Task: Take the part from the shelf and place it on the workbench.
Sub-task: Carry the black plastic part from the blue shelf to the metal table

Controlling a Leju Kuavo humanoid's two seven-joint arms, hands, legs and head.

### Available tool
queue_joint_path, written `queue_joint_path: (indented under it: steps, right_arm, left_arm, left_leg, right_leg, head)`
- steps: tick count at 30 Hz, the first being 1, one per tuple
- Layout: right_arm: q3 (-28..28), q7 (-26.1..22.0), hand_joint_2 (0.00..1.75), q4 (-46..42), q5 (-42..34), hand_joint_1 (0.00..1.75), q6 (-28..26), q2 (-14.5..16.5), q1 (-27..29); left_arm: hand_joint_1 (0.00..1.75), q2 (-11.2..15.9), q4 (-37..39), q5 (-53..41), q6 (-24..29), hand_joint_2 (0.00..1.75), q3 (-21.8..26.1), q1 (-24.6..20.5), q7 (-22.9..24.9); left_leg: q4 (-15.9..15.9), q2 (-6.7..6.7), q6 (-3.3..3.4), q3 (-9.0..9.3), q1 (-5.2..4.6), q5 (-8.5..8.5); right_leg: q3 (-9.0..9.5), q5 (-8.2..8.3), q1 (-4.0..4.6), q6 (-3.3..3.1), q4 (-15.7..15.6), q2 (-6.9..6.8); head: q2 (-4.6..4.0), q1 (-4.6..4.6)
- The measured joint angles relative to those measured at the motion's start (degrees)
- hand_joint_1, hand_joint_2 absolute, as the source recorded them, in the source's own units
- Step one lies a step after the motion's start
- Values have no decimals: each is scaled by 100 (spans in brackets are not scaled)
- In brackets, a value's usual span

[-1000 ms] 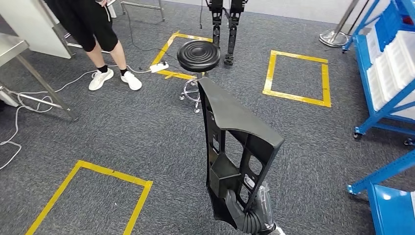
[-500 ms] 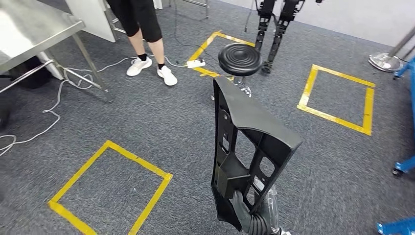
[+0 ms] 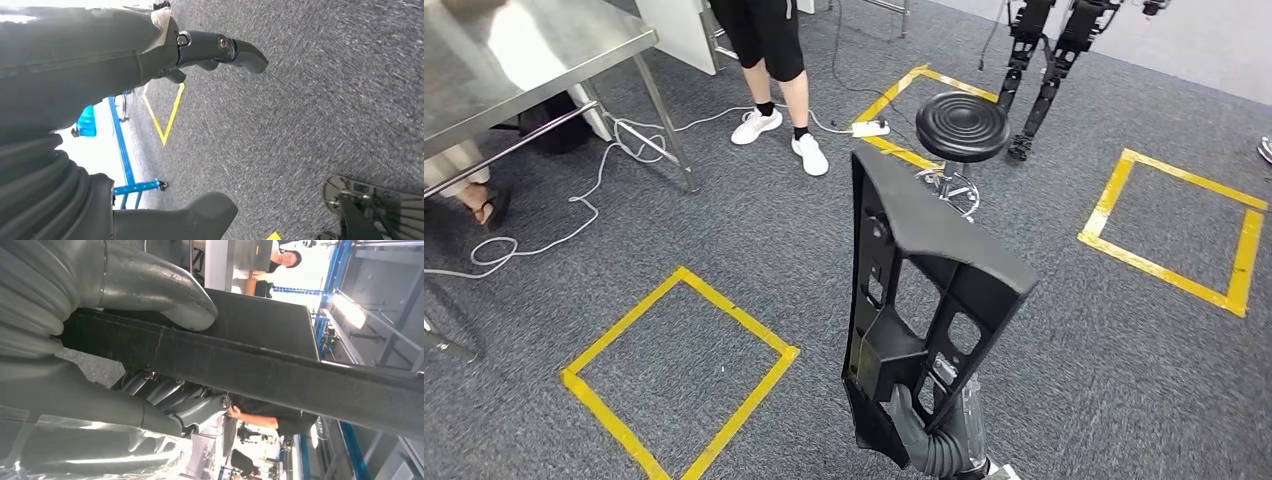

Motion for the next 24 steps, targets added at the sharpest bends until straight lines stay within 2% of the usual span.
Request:
queue_joint_path:
  steps: [2,3,5,6,7,9,11,12,13,14,15,17,18,19,20,21,22,23,24]
  right_arm:
    - [-2,-3,175,2,27,175,-6,7,-34]
    - [-1,-5,175,2,56,175,-10,16,-55]
    - [1,-10,175,-1,101,175,-14,49,-98]
    - [1,-13,175,-4,114,175,-14,65,-119]
    - [1,-16,175,-9,124,175,-13,76,-140]
    - [1,-21,175,-15,137,175,-13,78,-163]
    - [1,-22,175,-17,140,175,-13,72,-162]
    - [1,-22,175,-17,140,175,-13,70,-162]
    - [1,-22,175,-18,140,175,-15,69,-162]
    - [1,-22,175,-25,142,175,-19,69,-162]
    - [1,-22,175,-35,144,175,-26,69,-161]
    - [3,-22,175,-68,151,175,-62,69,-153]
    - [4,-22,175,-81,155,175,-86,68,-150]
    - [4,-22,175,-92,158,175,-114,67,-148]
    - [4,-21,175,-99,166,175,-142,67,-149]
    - [2,-20,175,-105,179,175,-168,70,-155]
    - [1,-20,175,-112,198,175,-191,78,-160]
    - [-1,-19,175,-118,221,175,-209,86,-165]
    - [-1,-16,175,-123,246,175,-220,93,-168]
  left_arm:
    - [0,11,-1,-67,-6,175,-15,-10,-1]
    - [0,13,-1,-111,1,175,-28,-14,-1]
    - [0,18,-2,-191,32,175,-60,-14,-2]
    - [0,18,-4,-225,49,175,-78,-16,-1]
    - [0,19,-8,-248,60,175,-96,-22,-1]
    - [0,22,-15,-269,80,175,-127,-42,-1]
    - [0,25,-18,-272,89,175,-142,-51,-2]
    - [0,24,-19,-269,84,175,-145,-49,-2]
    - [0,22,-19,-269,77,175,-150,-46,-1]
    - [0,18,-19,-271,71,175,-156,-45,-1]
    - [0,13,-20,-277,68,175,-163,-48,-1]
    - [0,8,-23,-285,75,175,-177,-61,-2]
    - [0,8,-26,-283,79,175,-180,-64,-2]
    - [0,13,-28,-277,79,175,-181,-66,-2]
    - [0,27,-30,-267,76,175,-180,-63,-2]
    - [0,41,-30,-253,66,175,-180,-60,-2]
    - [0,55,-30,-241,54,175,-180,-62,-2]
    - [0,66,-30,-233,43,175,-180,-66,-1]
    - [0,70,-30,-226,32,175,-181,-70,-3]
  left_leg:
    - [-491,188,50,253,-33,153]
    - [-552,195,89,275,-62,145]
    - [-586,54,183,272,-83,166]
    - [-610,-8,227,284,-82,184]
    - [-634,-69,279,298,-73,202]
    - [-651,-196,346,310,-65,218]
    - [-649,-345,367,309,-69,218]
    - [-648,-425,367,313,-71,218]
    - [-647,-505,365,321,-72,219]
    - [-646,-585,362,331,-72,219]
    - [-645,-659,356,338,-72,220]
    - [-632,-792,313,332,-95,216]
    - [-631,-846,278,316,-98,222]
    - [-632,-901,236,297,-99,233]
    - [-635,-940,198,277,-84,243]
    - [-606,-897,165,253,-77,227]
    - [-506,-784,135,205,-74,158]
    - [-297,-630,110,109,-69,28]
    - [15,-465,83,-38,-63,-143]
  right_leg:
    - [30,-44,48,68,7,-98]
    - [40,-56,72,98,2,-148]
    - [56,-80,85,162,-7,-232]
    - [49,-121,81,188,43,-180]
    - [-6,-207,71,202,191,-71]
    - [-309,-508,38,179,851,209]
    - [-698,-748,24,181,1580,309]
    - [-784,-737,24,214,1699,323]
    - [-756,-630,24,260,1586,339]
    - [-625,-452,22,307,1262,384]
    - [-444,-260,16,338,841,502]
    - [-178,-3,18,308,198,727]
    - [-128,38,36,263,79,787]
    - [-120,53,59,209,56,758]
    - [-107,69,32,159,46,698]
    - [-95,87,10,116,27,647]
    - [-78,102,-24,58,1,583]
    - [-60,110,-54,8,-23,514]
    - [-51,106,-35,-27,-29,444]
  head:
    - [0,8]
    - [0,13]
    - [0,24]
    - [0,27]
    - [0,32]
    - [0,52]
    - [0,64]
    - [0,66]
    - [0,67]
    - [0,67]
    - [0,71]
    - [0,69]
    - [0,66]
    - [0,62]
    - [0,58]
    - [0,56]
    - [0,41]
    - [0,24]
    - [0,10]
